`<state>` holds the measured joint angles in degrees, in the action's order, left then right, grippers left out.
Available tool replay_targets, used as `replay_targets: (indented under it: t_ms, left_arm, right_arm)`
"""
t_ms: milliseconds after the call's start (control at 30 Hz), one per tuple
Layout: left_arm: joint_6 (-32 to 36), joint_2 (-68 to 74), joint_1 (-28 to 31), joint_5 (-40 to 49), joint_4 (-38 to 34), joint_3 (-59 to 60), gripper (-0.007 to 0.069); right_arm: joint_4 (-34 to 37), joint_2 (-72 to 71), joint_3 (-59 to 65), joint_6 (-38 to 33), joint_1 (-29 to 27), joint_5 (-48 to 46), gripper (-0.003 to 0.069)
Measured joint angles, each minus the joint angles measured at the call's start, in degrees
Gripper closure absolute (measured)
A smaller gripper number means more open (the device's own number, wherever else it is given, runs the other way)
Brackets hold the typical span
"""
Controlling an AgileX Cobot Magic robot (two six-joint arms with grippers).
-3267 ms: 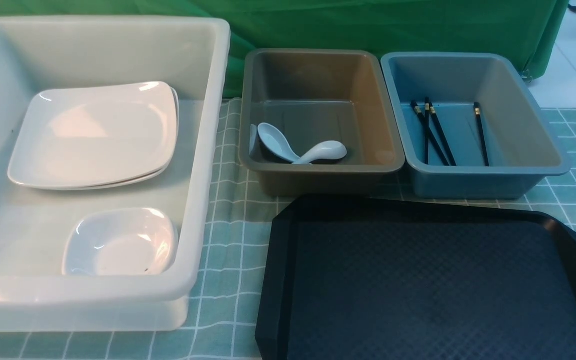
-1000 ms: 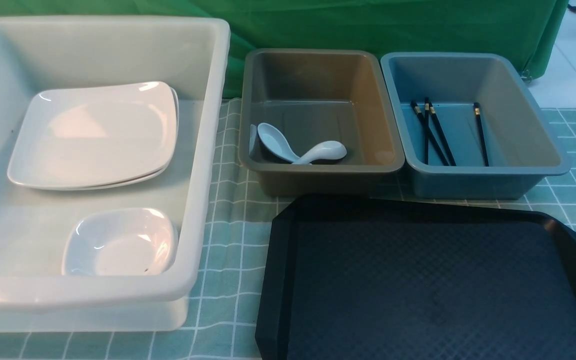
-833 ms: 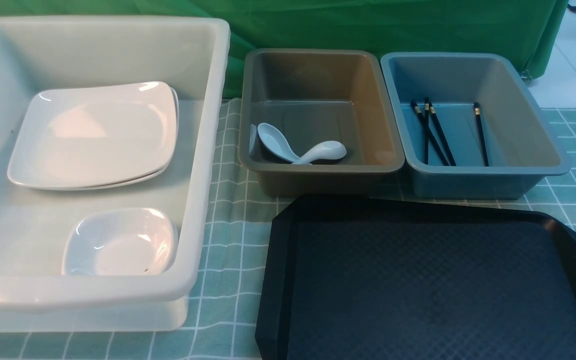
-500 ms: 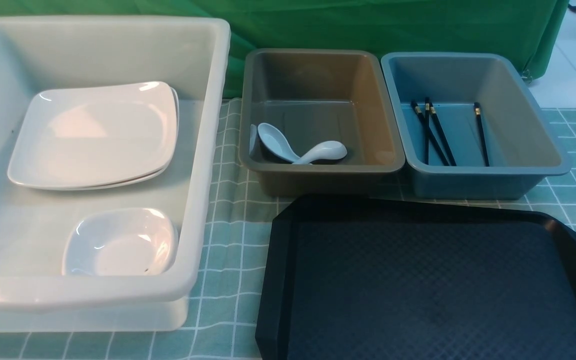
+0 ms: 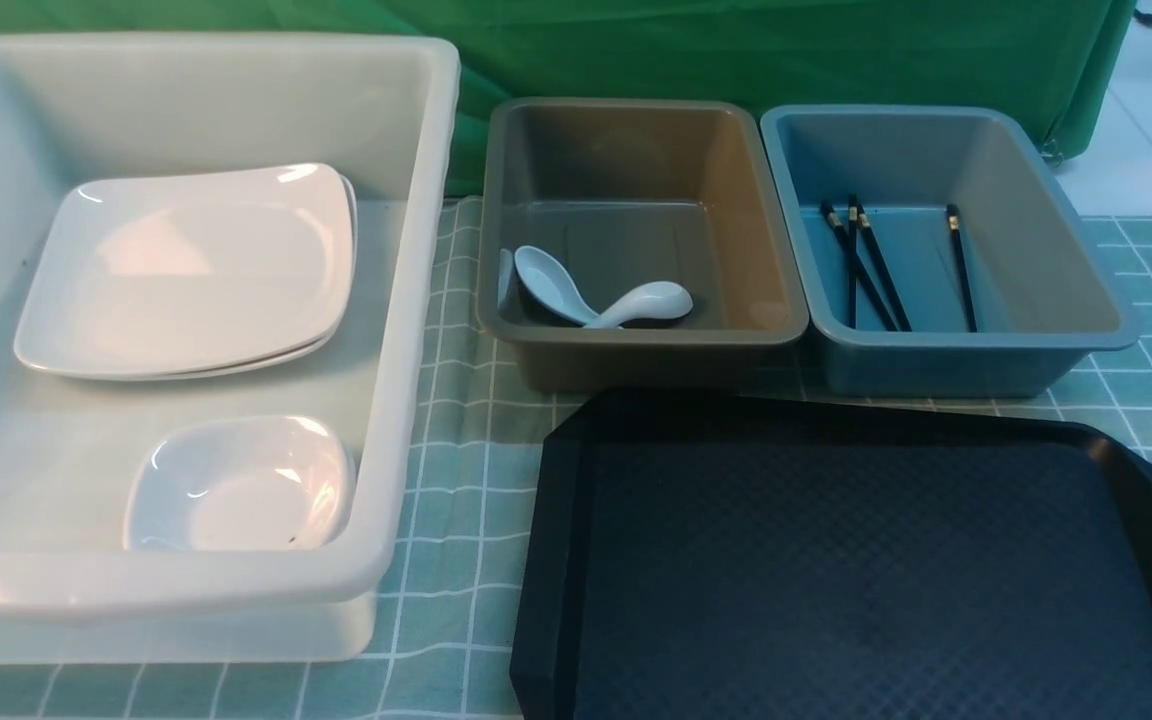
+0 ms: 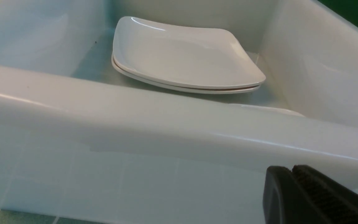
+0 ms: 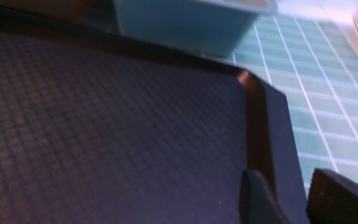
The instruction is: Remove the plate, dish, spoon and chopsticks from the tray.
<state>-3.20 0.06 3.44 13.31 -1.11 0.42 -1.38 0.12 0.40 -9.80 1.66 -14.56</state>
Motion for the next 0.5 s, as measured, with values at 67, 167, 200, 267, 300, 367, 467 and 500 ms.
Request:
replay_targets:
  t_ms: [67, 167, 200, 267, 300, 367, 467, 500]
  left_arm:
    - [0.0, 0.0, 0.0, -0.1, 0.2, 0.0, 0.0607]
    - [0.0, 0.0, 0.0, 0.0, 0.2, 0.0, 0.0607]
    - [0.0, 0.0, 0.0, 0.0, 0.2, 0.0, 0.0607]
    - [0.0, 0.0, 0.0, 0.0, 0.2, 0.0, 0.0607]
    - [0.0, 0.0, 0.0, 0.0, 0.2, 0.0, 0.0607]
    - [0.0, 0.0, 0.0, 0.0, 0.2, 0.0, 0.0607]
    - [0.0, 0.0, 0.0, 0.0, 0.2, 0.0, 0.0607]
    - [0.0, 0.0, 0.0, 0.0, 0.2, 0.0, 0.0607]
  right_arm:
    - [0.0, 0.0, 0.0, 0.2, -0.2, 0.1, 0.0376]
    - [0.0, 0.0, 0.0, 0.3, -0.3, 0.0, 0.0376]
    - [0.0, 0.0, 0.0, 0.3, -0.3, 0.0, 0.0376]
    - [0.0, 0.0, 0.0, 0.4, -0.3, 0.0, 0.0376]
    - [0.0, 0.0, 0.0, 0.4, -0.3, 0.0, 0.0376]
    - [0.0, 0.0, 0.0, 0.4, -0.3, 0.0, 0.0376]
    - [0.0, 0.0, 0.0, 0.4, -0.3, 0.1, 0.0376]
    - [0.0, 0.0, 0.0, 0.4, -0.3, 0.1, 0.0376]
